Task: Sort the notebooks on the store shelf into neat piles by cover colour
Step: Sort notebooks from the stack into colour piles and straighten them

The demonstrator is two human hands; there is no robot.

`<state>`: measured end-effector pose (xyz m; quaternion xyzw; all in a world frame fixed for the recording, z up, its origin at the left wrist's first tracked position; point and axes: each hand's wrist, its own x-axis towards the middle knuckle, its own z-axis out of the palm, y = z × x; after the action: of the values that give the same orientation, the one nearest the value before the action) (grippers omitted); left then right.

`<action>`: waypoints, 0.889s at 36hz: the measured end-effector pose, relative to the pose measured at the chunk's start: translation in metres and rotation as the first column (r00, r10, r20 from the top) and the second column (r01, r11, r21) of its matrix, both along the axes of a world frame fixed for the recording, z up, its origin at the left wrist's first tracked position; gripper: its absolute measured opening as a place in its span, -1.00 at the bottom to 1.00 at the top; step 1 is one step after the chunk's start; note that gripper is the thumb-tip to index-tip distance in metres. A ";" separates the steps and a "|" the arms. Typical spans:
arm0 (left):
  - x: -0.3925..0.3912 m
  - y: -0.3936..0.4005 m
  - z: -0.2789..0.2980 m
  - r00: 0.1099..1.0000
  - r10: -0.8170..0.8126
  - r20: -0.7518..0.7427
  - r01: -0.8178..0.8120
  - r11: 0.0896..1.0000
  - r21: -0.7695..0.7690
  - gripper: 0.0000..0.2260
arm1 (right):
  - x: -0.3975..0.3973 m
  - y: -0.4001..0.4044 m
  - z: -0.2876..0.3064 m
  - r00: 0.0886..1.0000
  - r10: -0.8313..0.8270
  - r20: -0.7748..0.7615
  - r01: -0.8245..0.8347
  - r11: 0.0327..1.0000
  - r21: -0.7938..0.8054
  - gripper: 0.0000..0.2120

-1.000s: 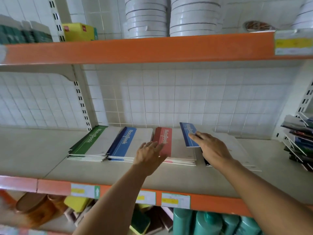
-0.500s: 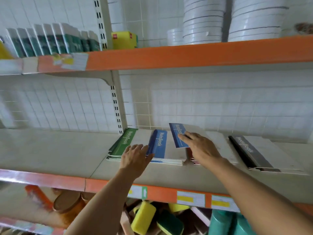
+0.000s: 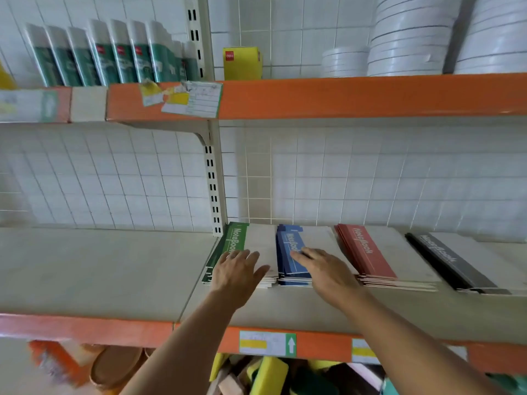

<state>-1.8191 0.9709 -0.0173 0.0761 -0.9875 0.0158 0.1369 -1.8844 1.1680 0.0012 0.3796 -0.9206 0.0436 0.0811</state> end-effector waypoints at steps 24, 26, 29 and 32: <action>-0.009 0.004 0.003 0.996 -0.085 0.021 0.084 0.996 0.043 -0.56 | -0.010 0.015 -0.003 0.983 -0.147 0.110 0.149 0.989 -0.014 -0.36; -0.010 0.010 0.005 0.994 -0.106 0.023 0.105 0.993 0.049 -0.56 | -0.008 0.027 -0.004 0.976 -0.187 0.113 0.192 0.981 -0.039 -0.37; -0.012 0.027 0.008 0.991 -0.135 0.025 0.133 0.989 0.061 -0.58 | -0.001 0.048 -0.003 0.965 -0.240 0.103 0.246 0.968 -0.054 -0.41; -0.014 0.049 0.010 0.986 -0.165 0.014 0.164 0.984 0.062 -0.59 | 0.007 0.073 -0.001 0.957 -0.283 0.070 0.287 0.955 -0.070 -0.45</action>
<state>-1.8333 1.0201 -0.0074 -0.0019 -0.9917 -0.0248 0.1262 -1.8776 1.2407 -0.0002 0.2379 -0.9652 0.0795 0.0743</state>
